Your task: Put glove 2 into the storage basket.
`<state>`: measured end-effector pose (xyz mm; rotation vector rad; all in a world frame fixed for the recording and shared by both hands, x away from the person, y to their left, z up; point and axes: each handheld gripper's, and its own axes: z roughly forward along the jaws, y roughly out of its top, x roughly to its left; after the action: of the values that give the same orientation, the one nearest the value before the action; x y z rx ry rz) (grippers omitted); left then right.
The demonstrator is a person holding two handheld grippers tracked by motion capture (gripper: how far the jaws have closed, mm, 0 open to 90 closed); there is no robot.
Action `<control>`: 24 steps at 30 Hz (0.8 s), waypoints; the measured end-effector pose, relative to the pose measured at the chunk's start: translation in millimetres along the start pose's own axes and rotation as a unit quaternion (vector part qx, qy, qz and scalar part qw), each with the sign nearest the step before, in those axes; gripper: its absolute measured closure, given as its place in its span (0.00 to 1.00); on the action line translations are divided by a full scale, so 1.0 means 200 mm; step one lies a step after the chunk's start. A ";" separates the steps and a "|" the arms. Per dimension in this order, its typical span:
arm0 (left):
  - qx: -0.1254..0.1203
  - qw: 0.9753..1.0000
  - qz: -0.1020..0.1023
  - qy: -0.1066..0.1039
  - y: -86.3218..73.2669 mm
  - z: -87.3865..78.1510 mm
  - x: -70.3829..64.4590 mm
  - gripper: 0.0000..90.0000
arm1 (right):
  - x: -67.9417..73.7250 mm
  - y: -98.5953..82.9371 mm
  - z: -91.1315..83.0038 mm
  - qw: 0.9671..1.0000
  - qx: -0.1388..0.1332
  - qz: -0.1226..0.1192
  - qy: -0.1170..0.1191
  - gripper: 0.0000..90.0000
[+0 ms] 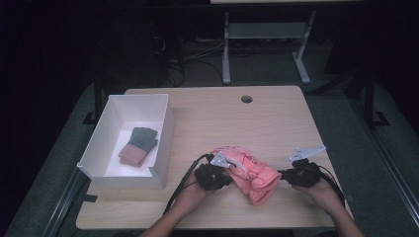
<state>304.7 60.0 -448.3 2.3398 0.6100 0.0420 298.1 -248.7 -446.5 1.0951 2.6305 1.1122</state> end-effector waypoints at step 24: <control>-0.009 0.999 -0.025 -0.033 -0.06 -0.08 0.20 0.98 | 0.34 0.07 0.23 0.990 0.032 -0.078 0.116 1.00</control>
<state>333.2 94.7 -450.0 2.2977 0.6319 -0.0521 271.8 -171.3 -457.3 0.7964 2.8870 1.1955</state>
